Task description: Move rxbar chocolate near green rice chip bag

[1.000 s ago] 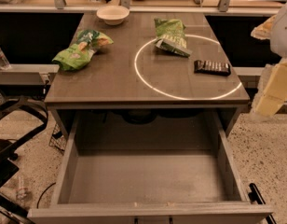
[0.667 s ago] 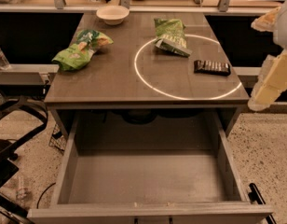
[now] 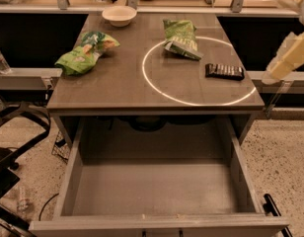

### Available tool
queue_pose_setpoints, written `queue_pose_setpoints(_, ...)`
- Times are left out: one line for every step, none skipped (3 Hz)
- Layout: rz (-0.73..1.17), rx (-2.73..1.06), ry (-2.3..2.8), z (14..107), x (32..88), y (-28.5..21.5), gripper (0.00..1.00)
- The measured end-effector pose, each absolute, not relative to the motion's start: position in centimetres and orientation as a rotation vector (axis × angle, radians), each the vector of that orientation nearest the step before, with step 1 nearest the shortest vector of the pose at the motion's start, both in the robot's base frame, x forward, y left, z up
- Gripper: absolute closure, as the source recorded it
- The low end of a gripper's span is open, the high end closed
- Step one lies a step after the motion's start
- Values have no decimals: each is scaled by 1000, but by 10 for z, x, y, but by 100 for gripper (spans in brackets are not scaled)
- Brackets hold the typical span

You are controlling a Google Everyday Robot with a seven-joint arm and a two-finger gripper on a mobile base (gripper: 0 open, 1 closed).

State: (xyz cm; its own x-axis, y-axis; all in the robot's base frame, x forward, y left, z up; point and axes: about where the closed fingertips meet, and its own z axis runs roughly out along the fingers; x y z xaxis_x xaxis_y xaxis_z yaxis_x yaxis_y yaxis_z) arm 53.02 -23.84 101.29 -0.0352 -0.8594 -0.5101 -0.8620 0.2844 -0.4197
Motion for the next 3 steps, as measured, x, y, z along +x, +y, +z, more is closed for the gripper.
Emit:
queue_pose_setpoints(64, -1474, 1801, 1014, 561, -254, 0)
queue_pose_setpoints(127, -1394, 1786, 1003, 584, -274, 0)
queue_pose_setpoints(209, -1334, 1802, 986, 605, -289, 0)
